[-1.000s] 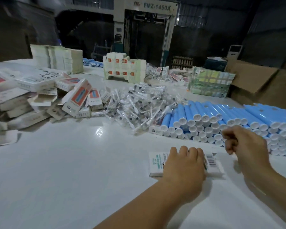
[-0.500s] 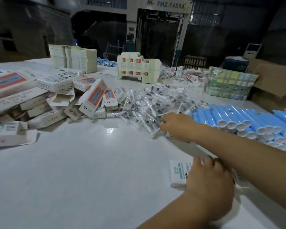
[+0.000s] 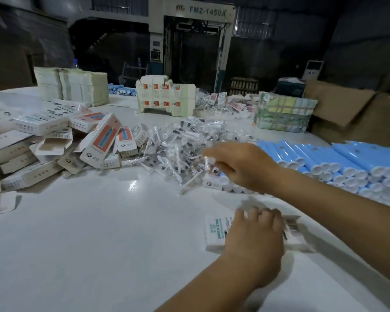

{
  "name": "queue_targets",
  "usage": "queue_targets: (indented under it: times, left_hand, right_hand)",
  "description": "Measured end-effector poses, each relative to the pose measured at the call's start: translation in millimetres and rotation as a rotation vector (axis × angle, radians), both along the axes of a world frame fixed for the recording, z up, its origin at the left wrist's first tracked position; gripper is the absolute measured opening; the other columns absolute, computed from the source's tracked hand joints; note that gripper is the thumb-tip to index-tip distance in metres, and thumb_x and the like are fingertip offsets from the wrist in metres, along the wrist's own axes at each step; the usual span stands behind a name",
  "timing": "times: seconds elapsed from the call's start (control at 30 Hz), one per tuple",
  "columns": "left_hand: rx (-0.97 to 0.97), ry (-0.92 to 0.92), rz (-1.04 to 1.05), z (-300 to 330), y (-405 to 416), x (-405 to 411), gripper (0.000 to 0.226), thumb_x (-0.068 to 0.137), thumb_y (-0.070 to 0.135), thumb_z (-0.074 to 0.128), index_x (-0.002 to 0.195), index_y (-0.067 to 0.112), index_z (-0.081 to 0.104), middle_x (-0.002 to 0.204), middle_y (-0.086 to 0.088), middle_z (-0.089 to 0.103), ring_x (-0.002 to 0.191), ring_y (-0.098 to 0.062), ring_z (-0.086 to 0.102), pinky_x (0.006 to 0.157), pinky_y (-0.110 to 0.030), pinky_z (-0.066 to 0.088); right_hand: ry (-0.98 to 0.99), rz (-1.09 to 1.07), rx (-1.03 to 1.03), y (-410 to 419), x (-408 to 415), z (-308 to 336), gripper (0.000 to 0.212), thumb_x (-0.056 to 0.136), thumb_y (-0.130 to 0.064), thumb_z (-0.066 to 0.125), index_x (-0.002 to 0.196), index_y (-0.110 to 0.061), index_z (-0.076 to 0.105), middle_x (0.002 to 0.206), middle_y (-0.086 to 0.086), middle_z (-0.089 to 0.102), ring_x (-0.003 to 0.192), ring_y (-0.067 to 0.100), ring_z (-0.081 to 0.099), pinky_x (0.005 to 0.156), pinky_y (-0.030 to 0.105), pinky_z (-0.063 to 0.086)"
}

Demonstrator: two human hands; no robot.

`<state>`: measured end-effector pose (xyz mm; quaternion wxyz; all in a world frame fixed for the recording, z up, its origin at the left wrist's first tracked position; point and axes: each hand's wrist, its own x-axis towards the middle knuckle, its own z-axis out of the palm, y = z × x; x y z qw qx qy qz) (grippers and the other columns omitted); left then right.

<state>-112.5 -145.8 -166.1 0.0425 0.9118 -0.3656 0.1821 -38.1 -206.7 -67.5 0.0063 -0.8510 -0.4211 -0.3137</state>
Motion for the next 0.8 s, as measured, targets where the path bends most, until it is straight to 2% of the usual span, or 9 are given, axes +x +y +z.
queue_targets:
  times: [0.1, 0.17, 0.3, 0.4, 0.5, 0.57, 0.63, 0.7, 0.8]
  left_hand:
    - [0.019, 0.003, -0.014, 1.8, 1.1, -1.8, 0.067, 0.095, 0.035, 0.046, 0.146, 0.006, 0.015, 0.136, -0.015, 0.038, 0.117, -0.035, 0.036, 0.097, -0.050, 0.028]
    - [0.024, -0.004, -0.021, 1.9, 2.3, -1.7, 0.067, 0.096, 0.040, 0.041, 0.147, 0.008, 0.012, 0.137, -0.013, 0.037, 0.118, -0.034, 0.035, 0.096, -0.048, 0.028]
    - [-0.031, -0.012, 0.007, -0.2, 0.9, 0.0, 0.070, 0.096, 0.051, 0.034, 0.150, 0.015, 0.008, 0.139, -0.004, 0.035, 0.120, -0.027, 0.034, 0.098, -0.043, 0.028]
    - [-0.065, -0.025, 0.052, -1.9, 0.5, 2.6, 0.070, 0.095, 0.055, 0.029, 0.150, 0.019, 0.006, 0.139, 0.002, 0.033, 0.119, -0.023, 0.033, 0.096, -0.039, 0.027]
    - [-0.068, -0.027, 0.122, 1.6, 1.2, 3.1, 0.072, 0.094, 0.057, 0.032, 0.151, 0.019, 0.011, 0.138, 0.003, 0.037, 0.118, -0.022, 0.038, 0.093, -0.037, 0.030]
    - [-0.057, -0.026, 0.142, 7.4, 0.9, 0.4, 0.074, 0.090, 0.055, 0.047, 0.149, 0.014, 0.027, 0.132, -0.001, 0.048, 0.112, -0.025, 0.048, 0.088, -0.040, 0.038]
    - [-0.077, -0.076, 0.117, 9.2, 0.6, -1.7, 0.073, 0.081, 0.047, 0.067, 0.138, 0.007, 0.047, 0.117, -0.006, 0.061, 0.097, -0.029, 0.059, 0.076, -0.042, 0.047]
    - [-0.116, -0.136, 0.105, 8.0, -0.7, -2.2, 0.071, 0.073, 0.042, 0.076, 0.129, 0.003, 0.056, 0.108, -0.008, 0.066, 0.088, -0.030, 0.063, 0.068, -0.042, 0.051]
    - [-0.148, -0.174, 0.077, 7.8, -4.5, -4.5, 0.064, 0.075, 0.040, 0.071, 0.125, 0.002, 0.058, 0.104, -0.009, 0.066, 0.085, -0.031, 0.063, 0.064, -0.042, 0.050]
  right_hand:
    - [-0.004, 0.002, 0.575, -40.6, -39.7, 7.2, 0.018, 0.082, -0.007, 0.063, 0.099, -0.014, 0.067, 0.076, -0.012, 0.059, 0.066, -0.001, 0.050, 0.066, 0.008, 0.042]
    - [0.119, -0.045, 0.991, -70.9, -63.7, 2.6, 0.016, 0.085, -0.009, 0.063, 0.089, -0.024, 0.062, 0.068, -0.011, 0.061, 0.061, 0.002, 0.057, 0.061, 0.015, 0.048]
    - [0.274, -0.134, 1.813, -127.9, -99.1, -32.9, 0.020, 0.089, 0.004, 0.057, 0.080, -0.013, 0.055, 0.053, -0.003, 0.060, 0.049, 0.010, 0.060, 0.049, 0.021, 0.051]
    - [0.454, -0.184, 2.188, -148.1, -107.0, -60.5, 0.020, 0.089, 0.008, 0.054, 0.076, -0.007, 0.053, 0.048, 0.002, 0.059, 0.046, 0.012, 0.060, 0.048, 0.023, 0.052]
    - [0.502, -0.271, 2.177, -145.6, -104.3, -70.5, 0.017, 0.086, 0.009, 0.056, 0.076, -0.004, 0.054, 0.049, 0.004, 0.060, 0.047, 0.014, 0.061, 0.049, 0.026, 0.054]
    - [0.513, -0.329, 2.097, -134.7, -102.1, -74.3, 0.015, 0.085, 0.008, 0.059, 0.076, -0.003, 0.055, 0.049, 0.003, 0.060, 0.049, 0.014, 0.062, 0.051, 0.026, 0.055]
    - [0.525, -0.438, 1.976, -125.6, -100.2, -78.8, 0.013, 0.084, 0.001, 0.064, 0.076, -0.006, 0.056, 0.051, 0.001, 0.062, 0.053, 0.014, 0.062, 0.055, 0.026, 0.055]
    - [0.507, -0.571, 1.849, -117.5, -99.4, -81.9, 0.015, 0.082, -0.008, 0.070, 0.072, -0.011, 0.059, 0.059, -0.001, 0.062, 0.061, 0.015, 0.059, 0.060, 0.028, 0.049]
    - [0.528, -0.589, 1.736, -100.9, -100.1, -84.9, 0.004, 0.084, -0.019, 0.070, 0.080, -0.017, 0.070, 0.083, -0.004, 0.068, 0.080, 0.015, 0.062, 0.076, 0.031, 0.050]
